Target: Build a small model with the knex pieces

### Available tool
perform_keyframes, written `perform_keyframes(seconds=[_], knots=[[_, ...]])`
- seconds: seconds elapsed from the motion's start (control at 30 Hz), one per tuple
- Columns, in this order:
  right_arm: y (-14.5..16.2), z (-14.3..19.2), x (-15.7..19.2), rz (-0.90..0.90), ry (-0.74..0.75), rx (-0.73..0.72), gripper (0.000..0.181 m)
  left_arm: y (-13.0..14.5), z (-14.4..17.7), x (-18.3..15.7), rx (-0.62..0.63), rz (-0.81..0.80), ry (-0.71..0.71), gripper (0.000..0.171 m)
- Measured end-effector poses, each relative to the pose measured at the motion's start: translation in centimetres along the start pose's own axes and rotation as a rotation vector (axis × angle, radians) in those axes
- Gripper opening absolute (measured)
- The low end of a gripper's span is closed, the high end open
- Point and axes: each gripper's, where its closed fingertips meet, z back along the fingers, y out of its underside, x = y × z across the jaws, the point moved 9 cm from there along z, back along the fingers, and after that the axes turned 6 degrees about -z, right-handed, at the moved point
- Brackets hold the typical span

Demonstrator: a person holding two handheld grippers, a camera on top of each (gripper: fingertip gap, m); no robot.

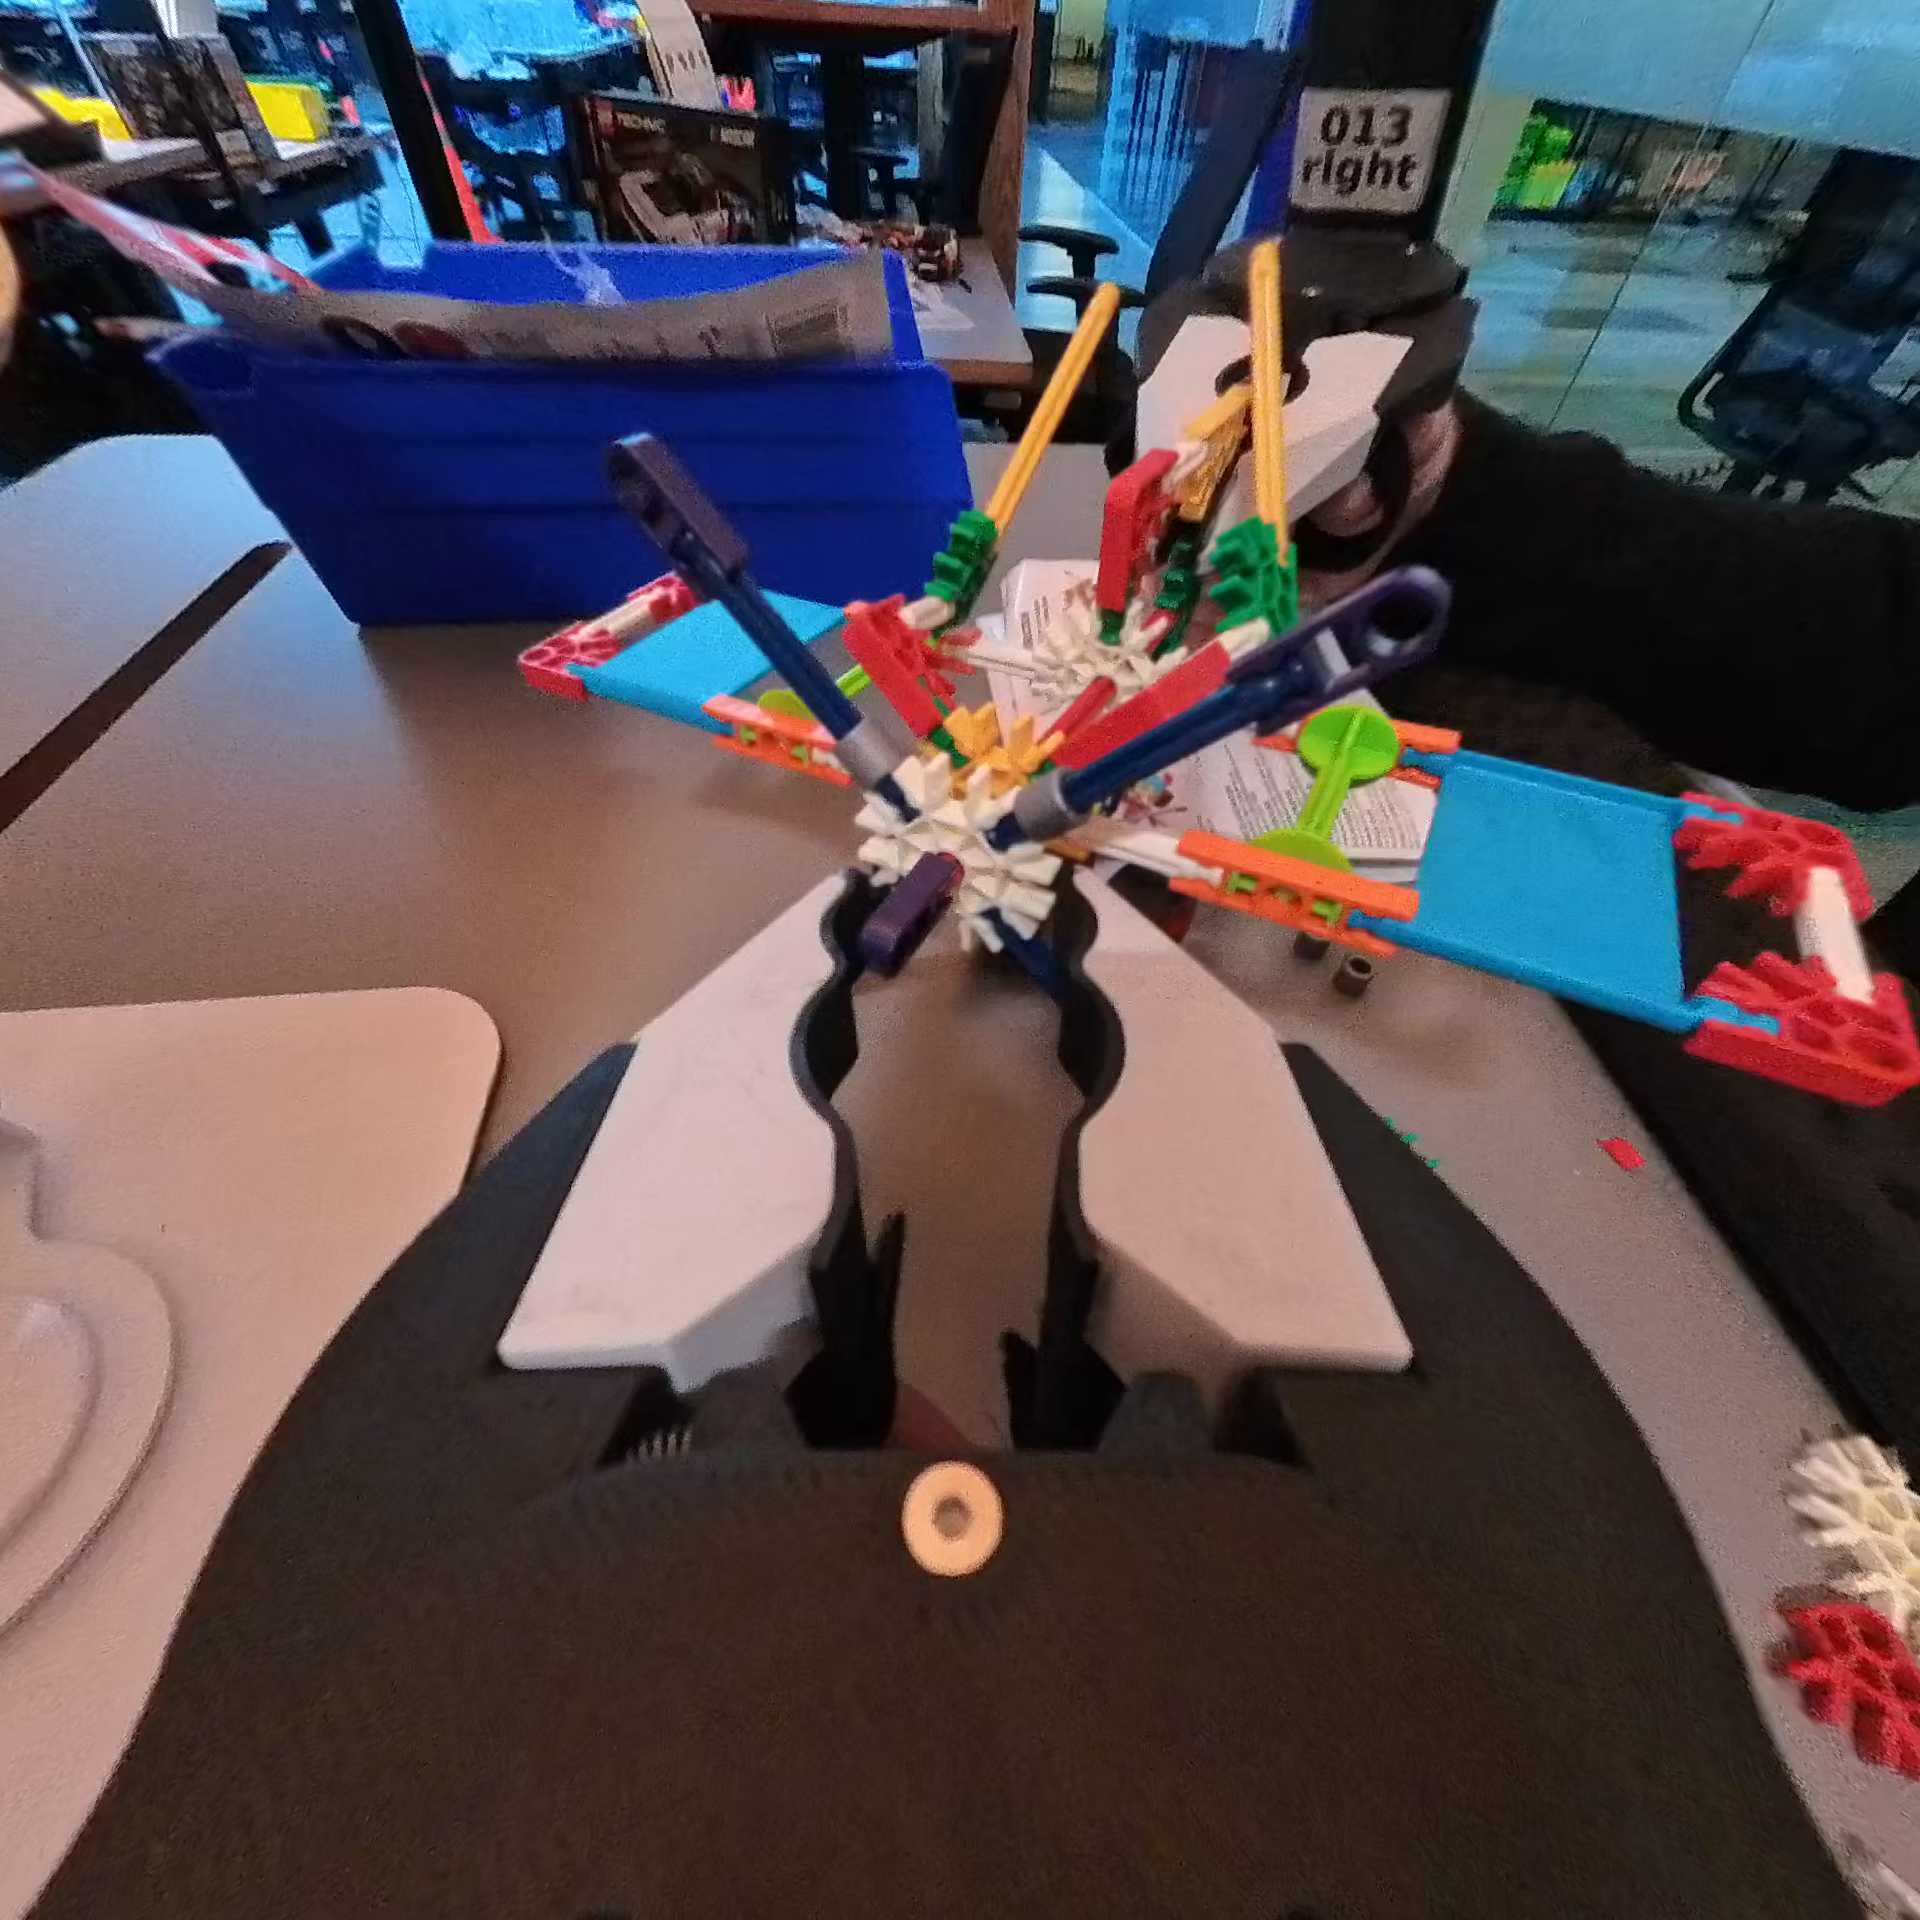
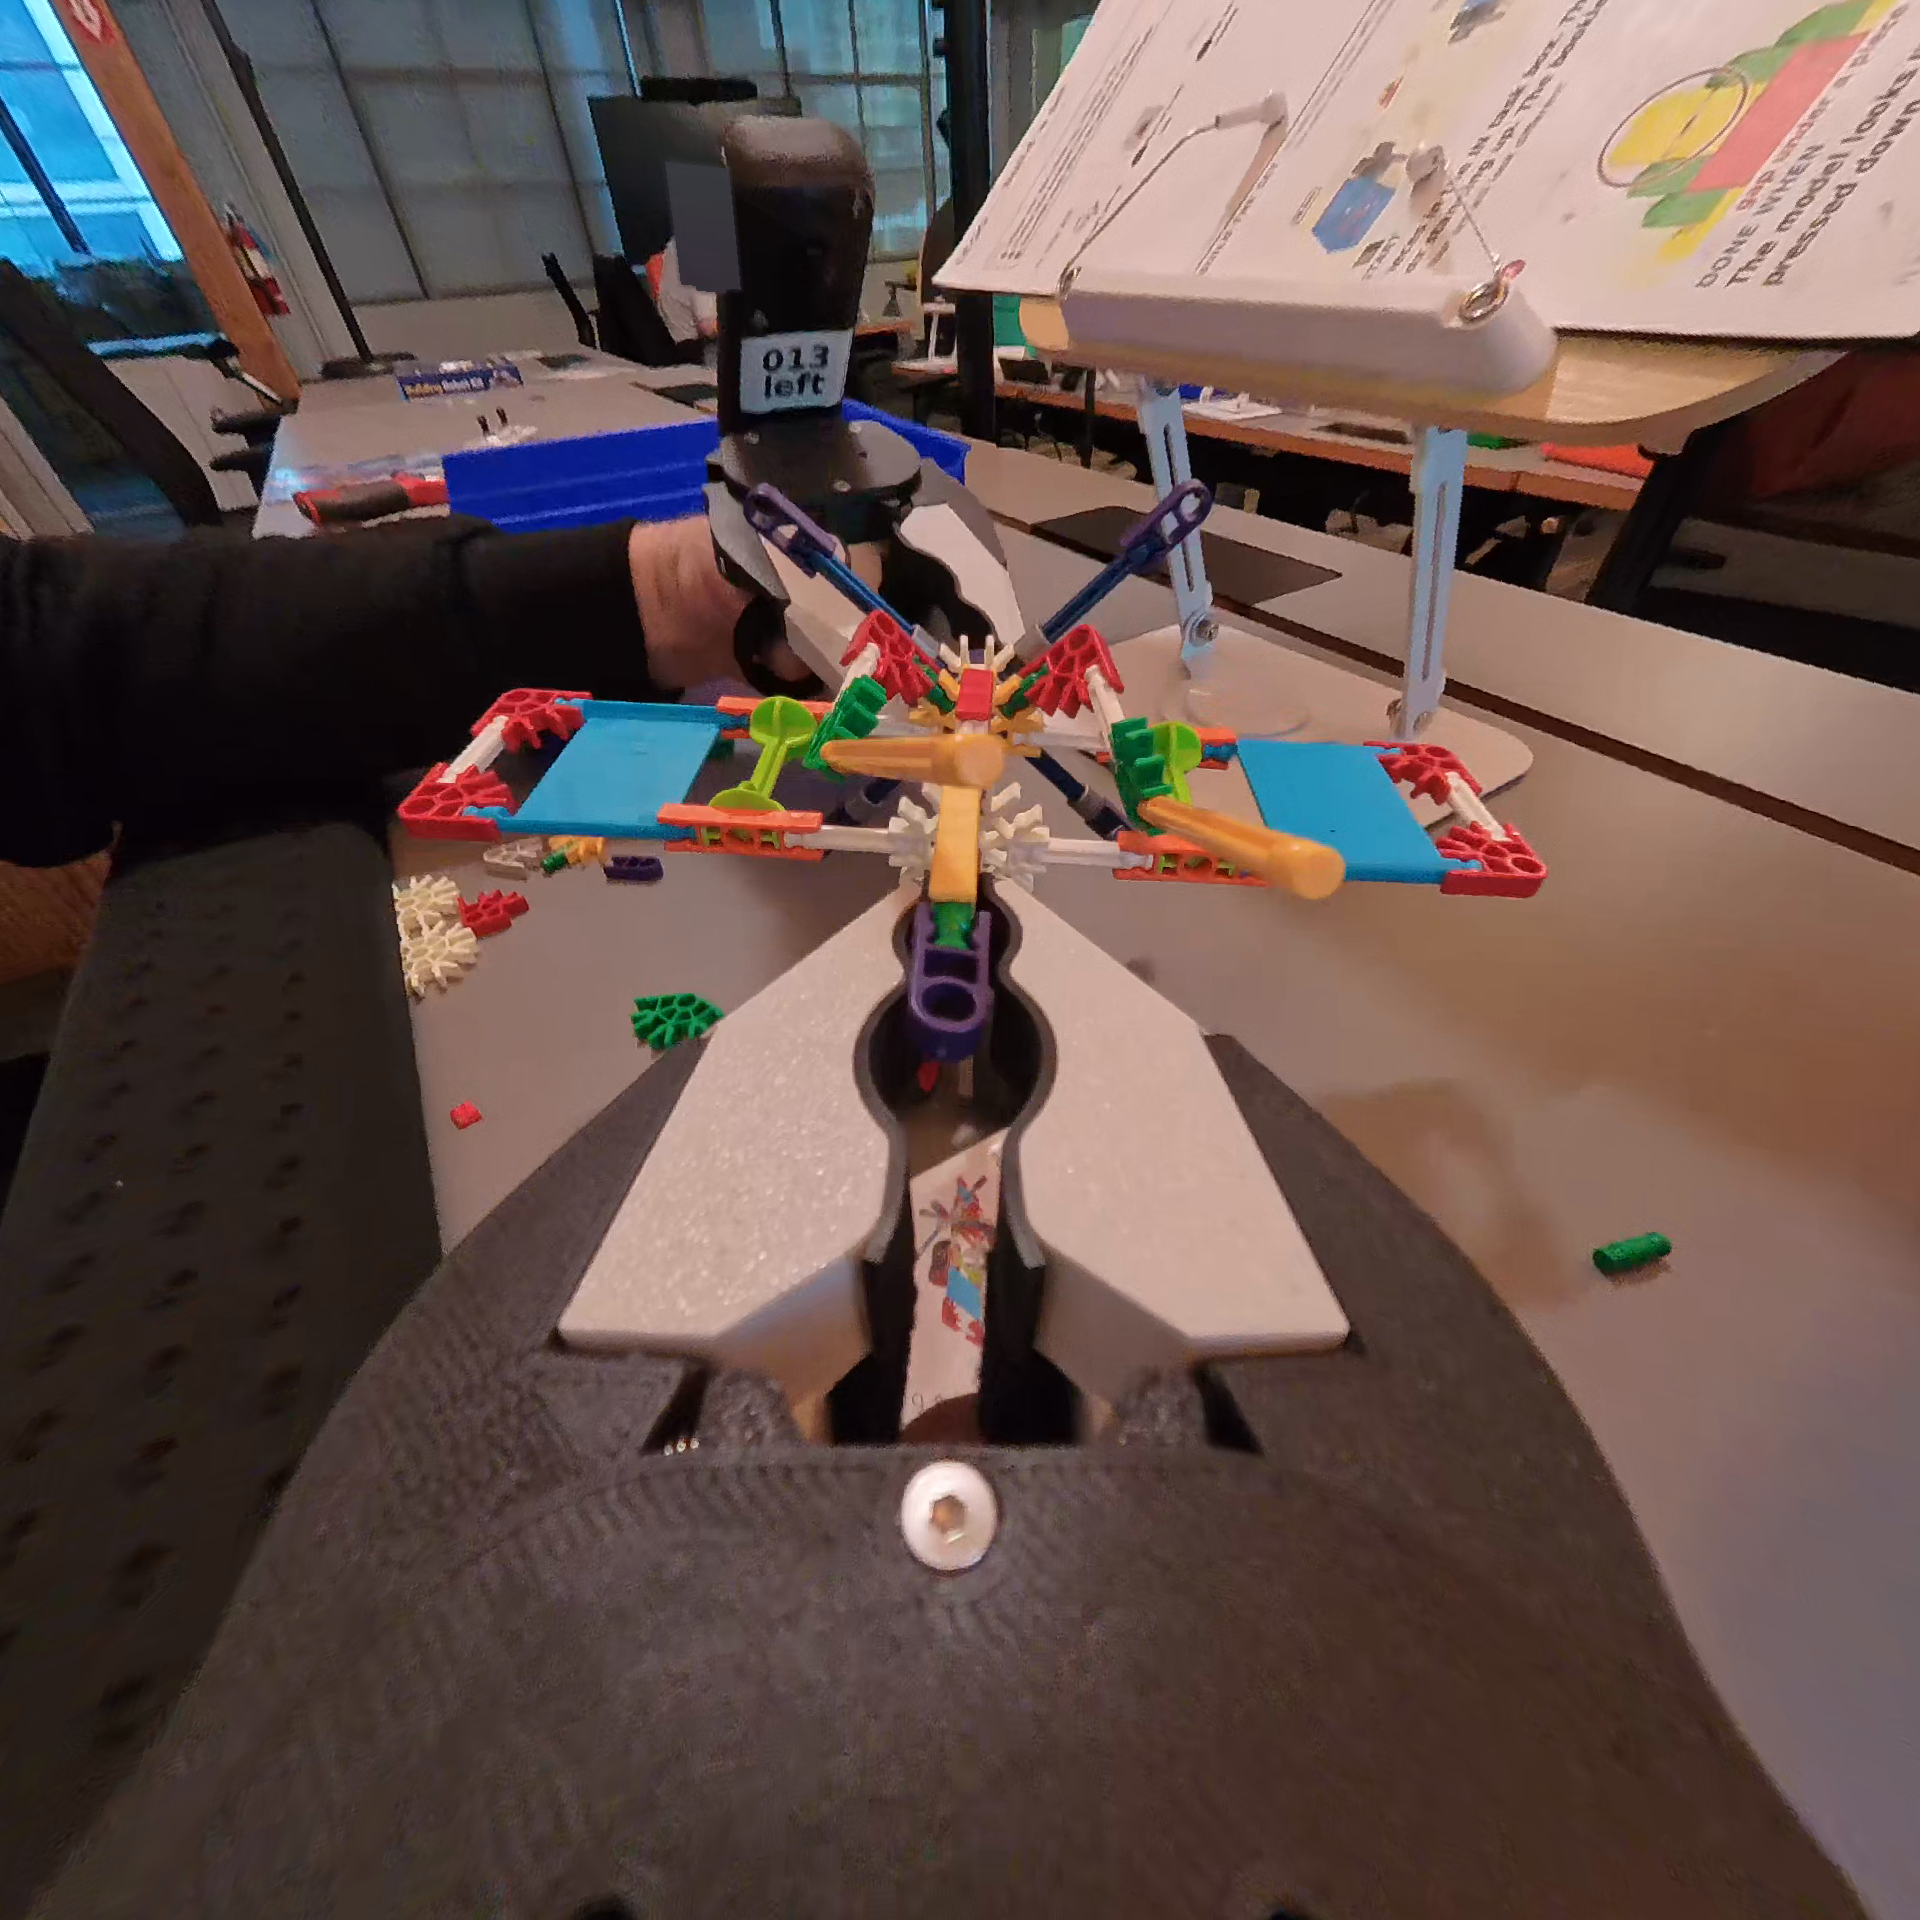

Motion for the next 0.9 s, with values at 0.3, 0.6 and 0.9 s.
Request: perform_keyframes(seconds=[0.3, 0.6, 0.9], knots=[[1.1, -0.8, 0.3, 0.043, 0.01, 0.069, 0.004, 1.0, 0.1, 0.1, 0.069, 0.004, 0.009, 0.033], [1.9, -1.4, 0.3, 0.111, 0.061, 0.142, 0.004, 0.9, 0.3, 0.4, 0.093, -0.033, -0.017, 0.034], [1.2, -1.7, 0.6, 0.203, 0.111, 0.099, 0.004, 0.0, 0.9, 0.5, 0.085, -0.088, -0.057, 0.034]])
